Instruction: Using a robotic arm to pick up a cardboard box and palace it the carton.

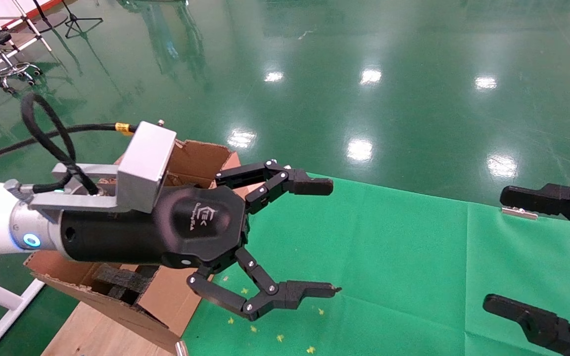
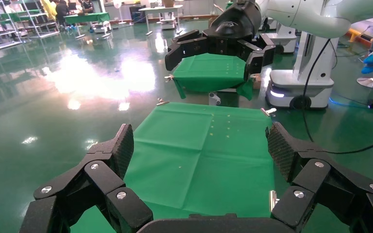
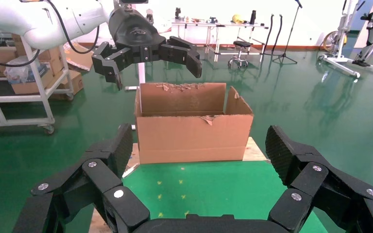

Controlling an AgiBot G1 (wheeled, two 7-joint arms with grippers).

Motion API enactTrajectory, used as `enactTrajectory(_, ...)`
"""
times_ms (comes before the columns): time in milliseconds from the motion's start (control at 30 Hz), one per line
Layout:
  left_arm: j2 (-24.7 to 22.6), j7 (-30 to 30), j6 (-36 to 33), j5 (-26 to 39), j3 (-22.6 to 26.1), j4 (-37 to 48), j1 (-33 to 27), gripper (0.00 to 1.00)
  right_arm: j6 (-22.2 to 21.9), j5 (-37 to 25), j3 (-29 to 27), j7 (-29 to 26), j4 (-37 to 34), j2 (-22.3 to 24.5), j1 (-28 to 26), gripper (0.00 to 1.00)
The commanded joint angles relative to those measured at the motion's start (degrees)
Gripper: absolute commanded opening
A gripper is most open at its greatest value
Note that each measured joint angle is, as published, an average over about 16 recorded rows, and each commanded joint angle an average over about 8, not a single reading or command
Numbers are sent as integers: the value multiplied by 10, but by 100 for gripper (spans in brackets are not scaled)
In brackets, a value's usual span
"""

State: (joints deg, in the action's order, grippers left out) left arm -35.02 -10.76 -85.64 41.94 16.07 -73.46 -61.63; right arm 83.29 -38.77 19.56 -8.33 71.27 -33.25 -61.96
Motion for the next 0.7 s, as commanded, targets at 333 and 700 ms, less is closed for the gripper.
enactTrajectory(333,0,0,0,0,0,0,0,100,0,0,0,0,0,0,0,100)
enactTrajectory(700,0,0,0,0,0,0,0,100,0,0,0,0,0,0,0,100)
